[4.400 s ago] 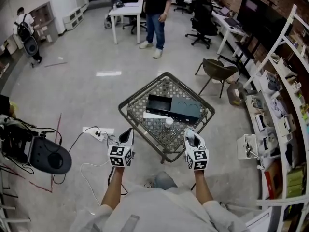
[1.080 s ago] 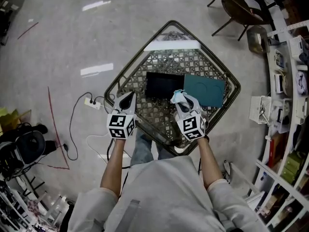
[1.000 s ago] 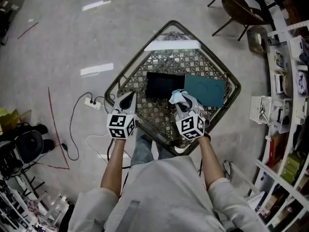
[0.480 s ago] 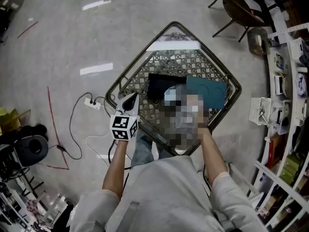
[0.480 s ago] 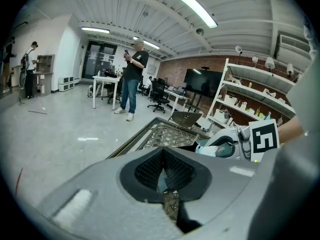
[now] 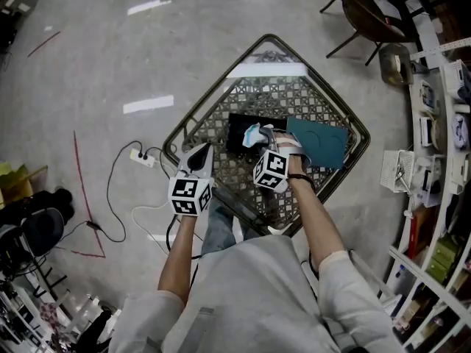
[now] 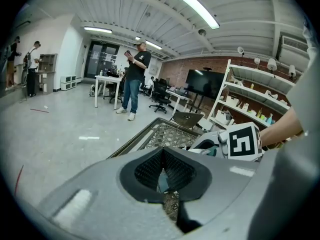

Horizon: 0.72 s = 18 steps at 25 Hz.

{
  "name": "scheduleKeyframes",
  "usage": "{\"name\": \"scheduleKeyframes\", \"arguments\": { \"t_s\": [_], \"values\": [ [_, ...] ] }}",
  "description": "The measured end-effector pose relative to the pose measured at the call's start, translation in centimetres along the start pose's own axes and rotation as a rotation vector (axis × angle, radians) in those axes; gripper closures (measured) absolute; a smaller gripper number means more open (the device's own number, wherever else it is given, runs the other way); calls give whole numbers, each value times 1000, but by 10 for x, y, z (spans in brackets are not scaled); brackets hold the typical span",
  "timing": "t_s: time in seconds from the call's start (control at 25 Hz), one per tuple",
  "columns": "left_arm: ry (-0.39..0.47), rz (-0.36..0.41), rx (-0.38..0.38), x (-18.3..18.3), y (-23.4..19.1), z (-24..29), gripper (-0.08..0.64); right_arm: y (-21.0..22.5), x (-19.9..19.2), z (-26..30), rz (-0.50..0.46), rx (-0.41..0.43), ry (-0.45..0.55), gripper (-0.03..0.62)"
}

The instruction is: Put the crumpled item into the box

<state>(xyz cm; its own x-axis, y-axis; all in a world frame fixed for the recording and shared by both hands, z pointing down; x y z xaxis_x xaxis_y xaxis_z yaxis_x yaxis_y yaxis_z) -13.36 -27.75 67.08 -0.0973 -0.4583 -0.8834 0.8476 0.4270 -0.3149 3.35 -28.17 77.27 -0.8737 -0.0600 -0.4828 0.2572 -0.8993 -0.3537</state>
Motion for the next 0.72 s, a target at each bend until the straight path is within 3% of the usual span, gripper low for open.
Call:
{"name": "scheduleKeyframes", "arguments": {
  "t_s": [0.4, 0.72],
  "values": [
    [-2, -10, 16, -5, -9, -3, 554, -11, -12, 40, 12, 91, -79, 469],
    [-12, -10, 21, -9, -14, -7, 554, -13, -18, 49, 1, 117, -114, 460]
  ]
}}
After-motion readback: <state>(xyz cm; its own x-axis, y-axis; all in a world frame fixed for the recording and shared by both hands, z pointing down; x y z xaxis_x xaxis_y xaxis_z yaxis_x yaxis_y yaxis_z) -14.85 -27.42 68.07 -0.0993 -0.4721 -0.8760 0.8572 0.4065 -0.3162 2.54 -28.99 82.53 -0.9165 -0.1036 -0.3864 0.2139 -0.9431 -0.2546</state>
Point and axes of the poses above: the fingertips, and each gripper's own axes: z forward along the fingers, y to its right, x out of its top, the point moved 4 cm from there along -z, backward along the fingers, and after that the axes turned 12 degrees about y, right-handed, at the moved point
